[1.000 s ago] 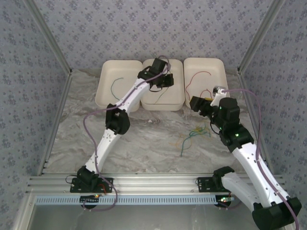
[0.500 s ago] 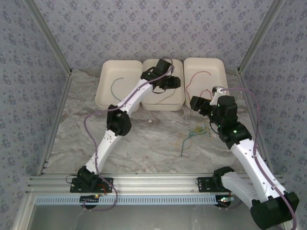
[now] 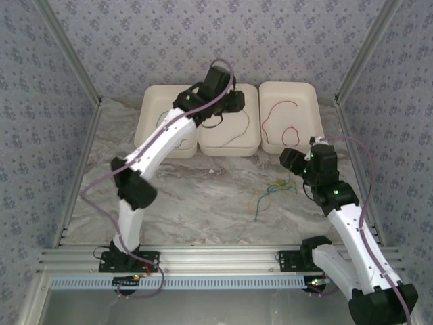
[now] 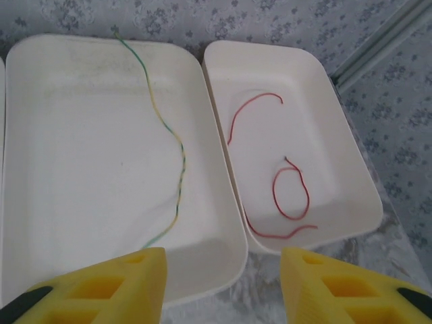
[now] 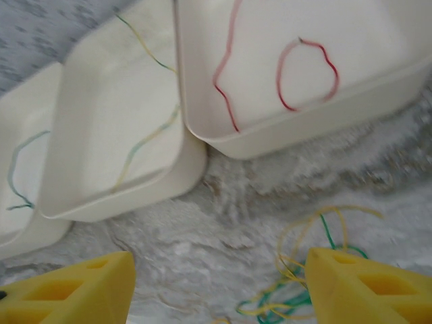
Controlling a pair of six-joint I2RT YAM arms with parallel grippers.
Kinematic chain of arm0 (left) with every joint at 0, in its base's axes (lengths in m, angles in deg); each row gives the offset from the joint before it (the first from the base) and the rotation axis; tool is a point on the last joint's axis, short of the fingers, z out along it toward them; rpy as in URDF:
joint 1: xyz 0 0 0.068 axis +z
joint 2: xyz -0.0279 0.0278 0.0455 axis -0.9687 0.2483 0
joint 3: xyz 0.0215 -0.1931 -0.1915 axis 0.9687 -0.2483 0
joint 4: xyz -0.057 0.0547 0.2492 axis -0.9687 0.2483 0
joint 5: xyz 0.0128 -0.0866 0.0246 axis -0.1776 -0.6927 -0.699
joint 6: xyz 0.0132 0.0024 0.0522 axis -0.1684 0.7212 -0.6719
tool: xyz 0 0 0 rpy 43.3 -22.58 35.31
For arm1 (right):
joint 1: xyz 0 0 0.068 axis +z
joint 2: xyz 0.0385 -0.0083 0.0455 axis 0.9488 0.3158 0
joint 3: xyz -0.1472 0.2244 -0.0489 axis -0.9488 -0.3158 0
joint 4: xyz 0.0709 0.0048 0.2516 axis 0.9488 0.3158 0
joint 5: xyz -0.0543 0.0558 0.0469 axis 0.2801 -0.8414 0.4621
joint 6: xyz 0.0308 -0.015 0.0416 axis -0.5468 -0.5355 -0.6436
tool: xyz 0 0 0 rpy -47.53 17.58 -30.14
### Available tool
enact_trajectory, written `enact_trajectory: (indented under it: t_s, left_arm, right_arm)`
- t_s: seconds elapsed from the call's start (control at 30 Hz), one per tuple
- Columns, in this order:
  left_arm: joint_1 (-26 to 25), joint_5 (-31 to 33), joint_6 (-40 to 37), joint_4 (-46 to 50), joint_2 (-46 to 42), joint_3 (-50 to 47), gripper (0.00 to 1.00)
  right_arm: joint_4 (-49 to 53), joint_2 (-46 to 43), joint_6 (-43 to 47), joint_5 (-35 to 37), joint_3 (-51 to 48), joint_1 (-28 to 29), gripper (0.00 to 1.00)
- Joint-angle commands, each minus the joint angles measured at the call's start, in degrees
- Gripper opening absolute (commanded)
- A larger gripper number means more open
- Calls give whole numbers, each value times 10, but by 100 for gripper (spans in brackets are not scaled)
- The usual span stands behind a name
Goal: Untangle the cables
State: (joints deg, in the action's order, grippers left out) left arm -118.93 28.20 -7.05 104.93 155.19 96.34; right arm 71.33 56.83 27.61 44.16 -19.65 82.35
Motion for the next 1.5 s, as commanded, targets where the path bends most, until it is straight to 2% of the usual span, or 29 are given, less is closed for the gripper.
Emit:
enact_trajectory:
  t_s: [0.0,0.07,0.2,0.3,0.37,0.57,0.7,0.9,1.07,1.27,1.37,1.47]
  left_arm:
    - [5,27,52,-133,-113,-186,46]
    - [3,21,80,-177,-178,-294,45]
    - [-27,47,119,-228,-282,-464,43]
    - [-56,33,146,-240,-299,-537,42]
    - [-92,42,133,-245,-285,-558,42]
    - [-190,47,51,-258,-191,-541,46]
    - [-226,46,5,-254,-93,-466,50]
    - [-225,-22,25,-266,34,-354,52]
    - [-220,-45,-3,-258,96,-287,53]
    - [-201,-110,-2,-287,131,-281,52]
    - [-199,-111,-22,-287,146,-267,52]
    - [-201,-83,-68,-293,143,-271,52]
  right_arm:
    - [37,-6,-24,6,-20,-11,69]
    - [38,-5,-23,4,-29,-16,68]
    - [24,-3,-23,-6,-54,-30,69]
    - [8,18,-24,-32,-72,-55,69]
    - [-4,45,-28,-50,-78,-68,69]
    - [-27,117,-25,-42,-91,-75,67]
    - [-25,105,-57,-48,-114,-89,65]
    - [-7,81,-47,-16,-138,-98,64]
    - [-44,121,-24,-63,-156,-131,62]
    - [-67,157,-12,-94,-151,-137,59]
    - [-72,171,-15,-95,-147,-138,58]
    - [-76,186,-15,-97,-143,-139,58]
